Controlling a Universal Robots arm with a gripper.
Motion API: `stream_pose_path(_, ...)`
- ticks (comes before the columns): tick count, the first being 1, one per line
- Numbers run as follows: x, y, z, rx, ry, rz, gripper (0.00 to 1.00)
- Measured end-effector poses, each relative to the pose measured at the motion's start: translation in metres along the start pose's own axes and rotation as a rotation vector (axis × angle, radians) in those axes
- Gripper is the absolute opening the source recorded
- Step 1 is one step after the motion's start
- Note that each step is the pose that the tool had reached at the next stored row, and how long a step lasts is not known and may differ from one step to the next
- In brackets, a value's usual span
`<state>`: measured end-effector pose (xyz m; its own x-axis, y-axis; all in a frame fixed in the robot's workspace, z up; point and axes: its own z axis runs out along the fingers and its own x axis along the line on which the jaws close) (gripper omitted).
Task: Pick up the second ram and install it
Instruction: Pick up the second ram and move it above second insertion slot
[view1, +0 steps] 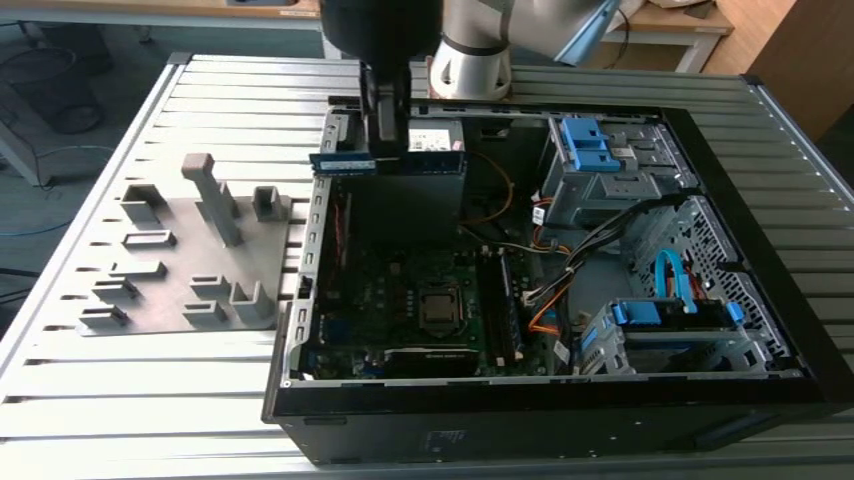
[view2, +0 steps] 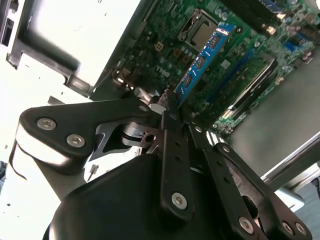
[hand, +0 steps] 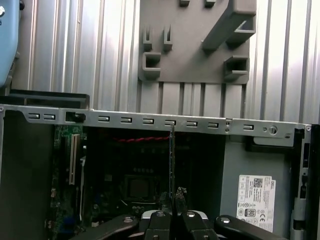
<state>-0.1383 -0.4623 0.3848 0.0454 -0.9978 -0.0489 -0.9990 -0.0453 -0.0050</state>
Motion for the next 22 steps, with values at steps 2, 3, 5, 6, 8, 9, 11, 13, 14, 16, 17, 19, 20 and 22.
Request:
stream_pose_path(2,0.0002,-0.0042,0.0005,-0.0001,0.0,0.0,0.14)
stream_pose_path(3,0.0003,-0.0062,0.0007,-0.0001,0.0,0.0,0.14)
stream_pose_path(5,0.0005,-0.0101,0.0012,-0.0002,0.0,0.0,0.14)
stream_pose_path(6,0.0006,-0.012,0.0015,-0.0003,0.0,0.0,0.14)
stream_pose_path(8,0.0008,-0.0153,0.0022,-0.0004,0.0,0.0,0.14)
stream_pose_path(9,0.0009,-0.0168,0.0025,-0.0004,0.0,0.0,0.14)
stream_pose_path(11,0.0011,-0.0197,0.0033,-0.0004,-0.0001,0.0,0.14)
stream_pose_path(13,0.0012,-0.0221,0.0041,-0.0004,-0.0002,0.0,0.14)
stream_pose_path(14,0.0013,-0.023,0.0044,-0.0004,-0.0002,0.0,0.14)
stream_pose_path(16,0.0014,-0.0249,0.0051,-0.0005,-0.0001,0.0,0.14)
stream_pose_path(17,0.0015,-0.0258,0.0055,-0.0004,-0.0001,0.0,0.14)
stream_pose_path(19,0.0016,-0.0276,0.0062,-0.0005,-0.0001,0.0,0.14)
stream_pose_path(20,0.0016,-0.0285,0.0066,-0.0004,-0.0001,0.0,0.14)
stream_pose_path(22,0.0018,-0.0305,0.0077,-0.0005,-0.0001,0.0,0.14)
